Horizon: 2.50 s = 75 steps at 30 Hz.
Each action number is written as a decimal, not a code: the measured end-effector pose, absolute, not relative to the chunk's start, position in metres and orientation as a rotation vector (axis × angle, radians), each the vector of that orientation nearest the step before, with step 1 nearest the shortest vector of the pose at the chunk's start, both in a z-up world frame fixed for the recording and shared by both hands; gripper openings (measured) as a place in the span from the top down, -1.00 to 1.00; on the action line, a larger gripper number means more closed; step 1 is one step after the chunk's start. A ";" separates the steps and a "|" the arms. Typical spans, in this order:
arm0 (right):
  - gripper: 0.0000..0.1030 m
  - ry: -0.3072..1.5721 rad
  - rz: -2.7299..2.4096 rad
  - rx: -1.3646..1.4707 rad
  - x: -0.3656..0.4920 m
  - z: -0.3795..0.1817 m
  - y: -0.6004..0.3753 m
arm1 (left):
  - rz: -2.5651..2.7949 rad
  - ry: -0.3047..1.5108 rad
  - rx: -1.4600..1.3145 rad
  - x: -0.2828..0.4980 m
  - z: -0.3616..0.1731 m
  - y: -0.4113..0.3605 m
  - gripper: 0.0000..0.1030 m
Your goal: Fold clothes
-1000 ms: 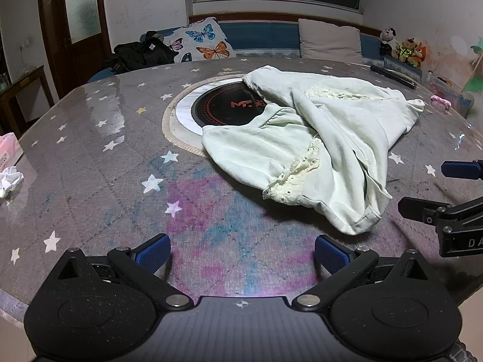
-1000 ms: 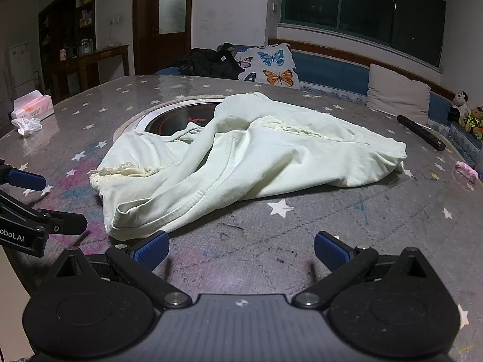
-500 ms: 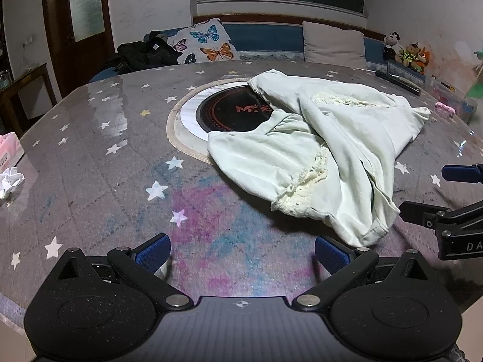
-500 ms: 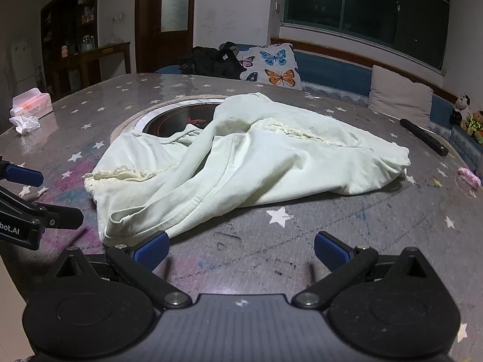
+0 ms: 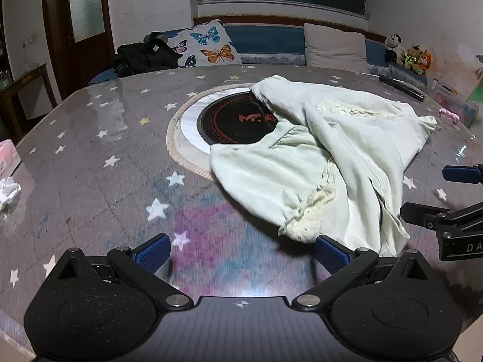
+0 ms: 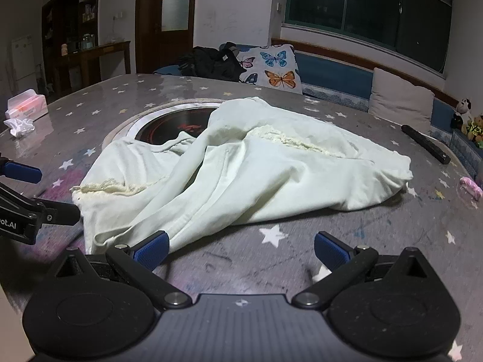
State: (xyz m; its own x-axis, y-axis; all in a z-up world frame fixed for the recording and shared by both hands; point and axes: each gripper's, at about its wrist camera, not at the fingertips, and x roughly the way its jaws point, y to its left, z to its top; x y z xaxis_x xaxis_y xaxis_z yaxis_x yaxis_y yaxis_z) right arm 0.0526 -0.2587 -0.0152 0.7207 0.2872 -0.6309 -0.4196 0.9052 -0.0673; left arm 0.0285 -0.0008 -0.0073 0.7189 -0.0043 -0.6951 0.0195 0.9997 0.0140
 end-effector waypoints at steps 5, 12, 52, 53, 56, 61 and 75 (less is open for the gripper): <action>-1.00 0.651 0.389 -0.221 0.065 -0.011 -0.259 | -0.027 0.755 0.033 0.041 -0.003 -0.002 -1.00; -1.00 0.643 0.385 -0.224 0.088 -0.004 -0.259 | -0.030 0.740 0.046 0.066 -0.001 -0.002 -1.00; -0.98 0.665 0.388 -0.284 0.153 0.000 -0.238 | -0.055 0.768 0.028 0.131 -0.005 0.006 -0.91; -0.97 0.667 0.388 -0.284 0.156 0.000 -0.237 | -0.059 0.771 0.027 0.132 -0.006 0.006 -0.87; -0.90 0.681 0.390 -0.279 0.164 0.000 -0.236 | -0.066 0.781 0.023 0.136 -0.009 0.006 -0.74; -0.63 0.719 0.384 -0.247 0.178 -0.003 -0.237 | -0.073 0.793 0.014 0.139 -0.014 0.010 -0.55; -0.05 0.787 0.378 -0.188 0.194 -0.011 -0.244 | -0.089 0.785 0.013 0.144 -0.016 0.012 -0.36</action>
State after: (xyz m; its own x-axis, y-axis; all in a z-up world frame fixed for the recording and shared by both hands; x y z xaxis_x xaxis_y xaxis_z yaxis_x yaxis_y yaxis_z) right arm 0.1937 -0.2440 -0.0111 0.6438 0.2604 -0.7196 -0.3990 0.9166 -0.0253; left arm 0.1439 0.0120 -0.0157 0.7040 -0.0747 -0.7063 0.0846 0.9962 -0.0210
